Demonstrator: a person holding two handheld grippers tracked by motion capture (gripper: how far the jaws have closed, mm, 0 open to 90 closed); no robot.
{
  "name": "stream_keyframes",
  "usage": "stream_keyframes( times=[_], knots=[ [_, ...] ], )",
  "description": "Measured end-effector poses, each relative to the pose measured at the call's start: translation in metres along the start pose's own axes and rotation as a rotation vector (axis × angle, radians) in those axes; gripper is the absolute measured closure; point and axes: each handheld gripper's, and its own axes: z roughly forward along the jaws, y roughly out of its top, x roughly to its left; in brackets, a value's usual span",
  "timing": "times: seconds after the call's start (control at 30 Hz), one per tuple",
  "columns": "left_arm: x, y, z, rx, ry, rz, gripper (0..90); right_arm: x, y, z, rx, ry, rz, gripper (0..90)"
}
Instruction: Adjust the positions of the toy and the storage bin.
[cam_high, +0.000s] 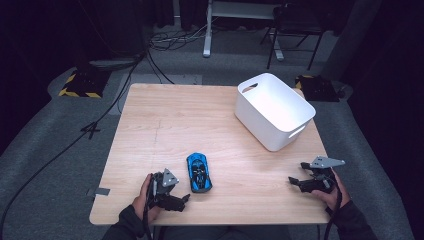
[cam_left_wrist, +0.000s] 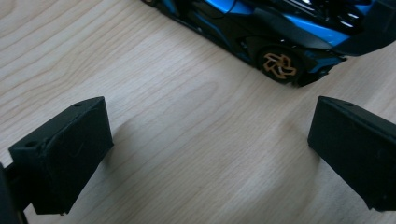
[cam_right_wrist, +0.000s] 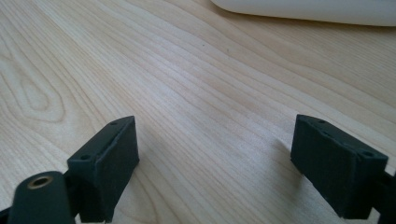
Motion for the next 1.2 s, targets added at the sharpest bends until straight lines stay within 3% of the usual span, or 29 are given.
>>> stream_keyframes(
  times=[0.13, 0.37, 0.57, 0.9, 1.03, 1.1, 1.2],
  knots=[
    [-0.004, 0.001, 0.000, 0.010, 0.019, -0.014, 0.1, 0.000, 0.000, 0.000, 0.000, 0.000, 0.000, 15.2],
    [-0.017, 0.005, 0.004, -0.003, 0.023, 0.000, 0.5, 0.000, 0.000, 0.000, 0.000, 0.001, 0.000, 15.2],
    [-0.029, 0.014, 0.012, -0.002, 0.045, -0.023, 0.2, 0.000, 0.000, 0.000, 0.000, 0.003, 0.000, 15.1],
    [-0.050, 0.030, 0.027, 0.003, 0.030, -0.021, 0.2, 0.000, 0.001, 0.001, 0.000, 0.003, 0.001, 15.1],
    [-0.052, 0.039, 0.034, 0.004, 0.090, -0.102, 0.2, 0.000, 0.000, 0.001, 0.000, 0.002, -0.001, 15.1],
    [-0.052, 0.041, 0.035, -0.003, 0.109, -0.106, 0.2, 0.000, 0.001, 0.001, 0.001, 0.002, -0.001, 15.0],
    [-0.052, 0.046, 0.040, -0.006, 0.136, -0.144, 0.3, 0.000, 0.000, 0.001, 0.000, 0.001, -0.001, 15.1]
  ],
)
